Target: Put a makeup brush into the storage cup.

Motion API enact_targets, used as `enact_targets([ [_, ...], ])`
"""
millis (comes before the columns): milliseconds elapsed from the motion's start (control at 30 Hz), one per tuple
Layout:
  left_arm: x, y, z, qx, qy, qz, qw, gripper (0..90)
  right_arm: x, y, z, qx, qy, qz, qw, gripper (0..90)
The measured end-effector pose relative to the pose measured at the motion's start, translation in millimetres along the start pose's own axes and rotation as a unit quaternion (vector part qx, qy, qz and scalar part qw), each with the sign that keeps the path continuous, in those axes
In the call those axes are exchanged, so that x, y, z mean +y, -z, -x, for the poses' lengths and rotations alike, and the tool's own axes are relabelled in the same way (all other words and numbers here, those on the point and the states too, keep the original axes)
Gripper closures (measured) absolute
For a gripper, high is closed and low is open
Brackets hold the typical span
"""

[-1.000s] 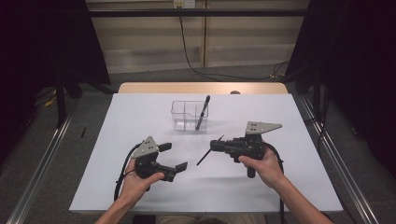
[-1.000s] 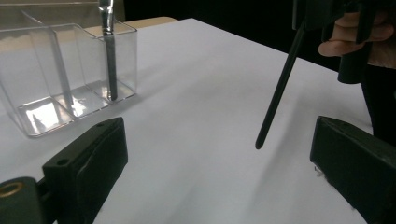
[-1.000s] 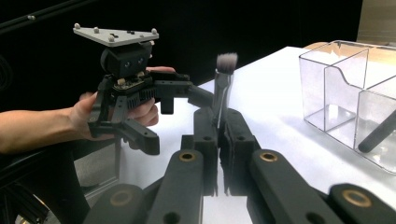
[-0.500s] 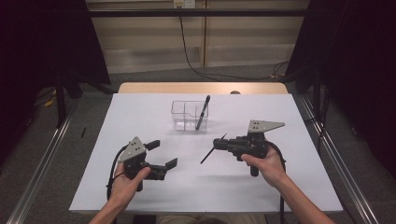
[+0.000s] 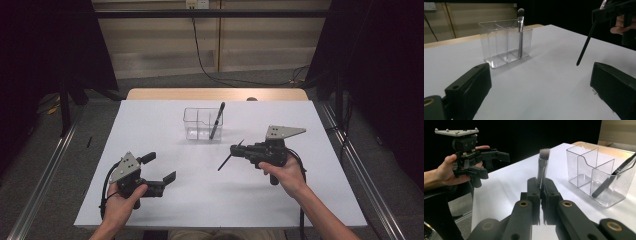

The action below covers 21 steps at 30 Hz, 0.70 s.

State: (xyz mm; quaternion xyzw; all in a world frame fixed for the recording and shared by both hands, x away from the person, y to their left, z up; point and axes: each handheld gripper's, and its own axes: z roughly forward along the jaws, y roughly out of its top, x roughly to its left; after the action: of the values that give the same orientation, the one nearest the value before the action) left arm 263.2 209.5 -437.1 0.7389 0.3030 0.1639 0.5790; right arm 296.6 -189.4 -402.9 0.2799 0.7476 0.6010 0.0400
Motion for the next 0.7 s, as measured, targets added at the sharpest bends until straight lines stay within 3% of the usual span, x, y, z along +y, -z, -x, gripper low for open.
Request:
enact_targets([
  [267,-0.8,10.3,-3.5,0.018,0.003,0.012,0.9998,3.5,4.0,2.1,2.8,-0.008,-0.001,-0.002,1.0,85.7],
  [367,-5.2,23.3,-5.9,0.026,-0.013,0.007,0.9996,3.5,5.2,3.6,4.0,-0.015,0.003,-0.004,0.9999,85.7],
  [533,-15.0,35.3,-12.9,0.041,0.005,0.015,0.999,3.5,7.2,6.0,7.4,-0.026,0.002,-0.008,0.9996,85.7],
  [700,-15.8,34.4,-12.8,0.042,0.003,0.023,0.9988,3.6,11.0,6.6,12.4,-0.036,0.002,-0.004,0.9993,85.7],
])
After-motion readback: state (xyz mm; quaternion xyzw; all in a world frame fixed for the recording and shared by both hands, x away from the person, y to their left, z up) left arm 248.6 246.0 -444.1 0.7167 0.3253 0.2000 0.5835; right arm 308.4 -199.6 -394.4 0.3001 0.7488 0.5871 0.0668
